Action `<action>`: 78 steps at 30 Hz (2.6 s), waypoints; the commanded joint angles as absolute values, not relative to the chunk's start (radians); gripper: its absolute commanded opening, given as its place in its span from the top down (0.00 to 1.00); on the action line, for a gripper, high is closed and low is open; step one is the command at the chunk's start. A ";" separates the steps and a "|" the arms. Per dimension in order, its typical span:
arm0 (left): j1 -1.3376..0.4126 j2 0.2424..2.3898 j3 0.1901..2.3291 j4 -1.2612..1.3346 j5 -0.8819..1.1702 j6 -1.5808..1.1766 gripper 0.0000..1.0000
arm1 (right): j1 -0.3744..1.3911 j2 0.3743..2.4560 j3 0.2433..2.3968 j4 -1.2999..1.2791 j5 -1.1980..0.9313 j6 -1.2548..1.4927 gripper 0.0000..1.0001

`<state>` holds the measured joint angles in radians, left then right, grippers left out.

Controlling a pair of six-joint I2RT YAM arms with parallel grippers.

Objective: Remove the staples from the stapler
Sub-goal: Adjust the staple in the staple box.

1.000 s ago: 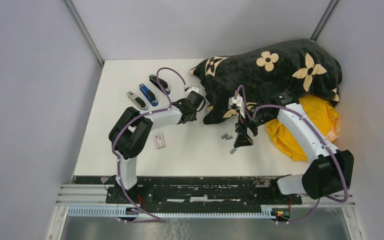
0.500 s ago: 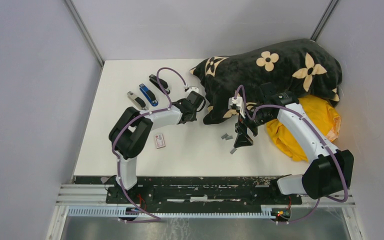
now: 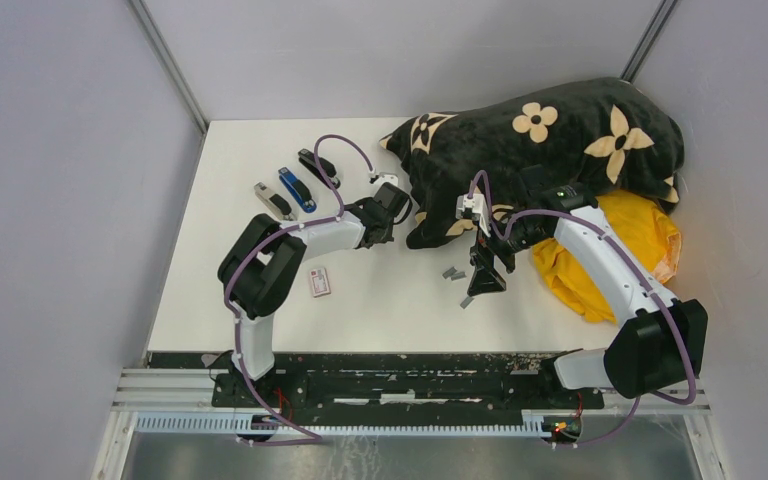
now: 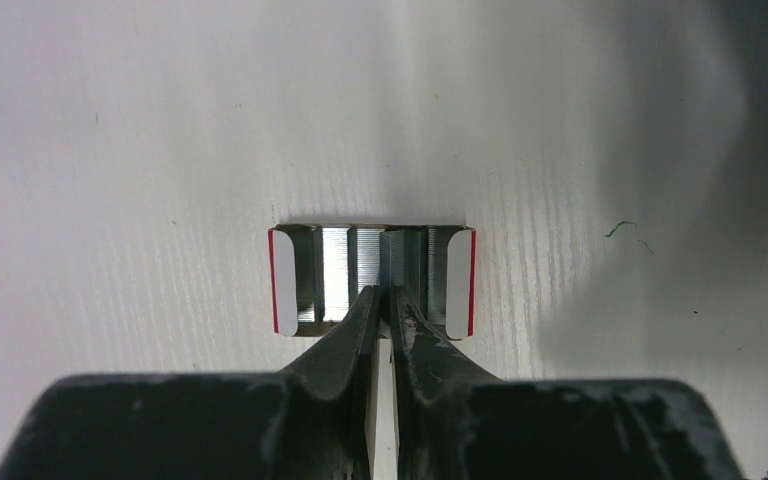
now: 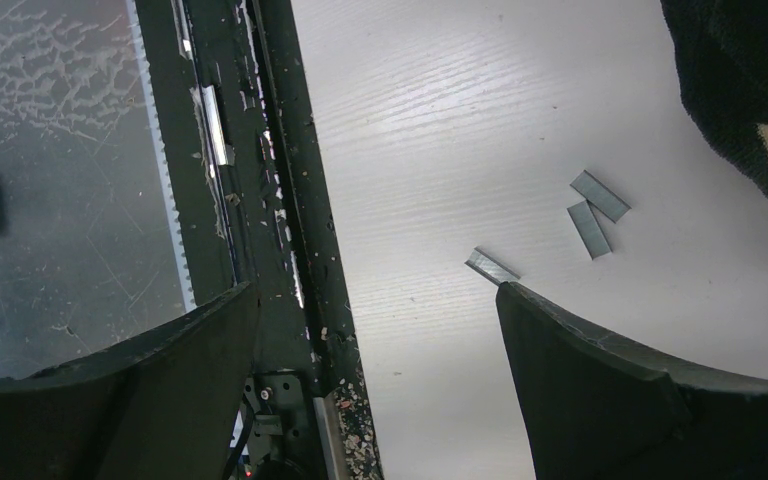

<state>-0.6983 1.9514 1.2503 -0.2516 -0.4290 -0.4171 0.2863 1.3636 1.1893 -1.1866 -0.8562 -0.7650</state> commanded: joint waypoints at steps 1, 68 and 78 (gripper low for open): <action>-0.706 1.900 1.288 -0.242 -0.465 -0.364 0.87 | 0.291 1.364 1.230 -1.193 -0.888 -0.782 0.05; -0.701 1.910 1.269 -0.224 -0.453 -0.399 0.92 | 0.296 1.367 1.233 -1.208 -0.893 -0.795 0.05; -0.699 1.839 1.219 -0.197 -0.504 -0.405 0.97 | 0.296 1.368 1.233 -1.209 -0.894 -0.795 0.05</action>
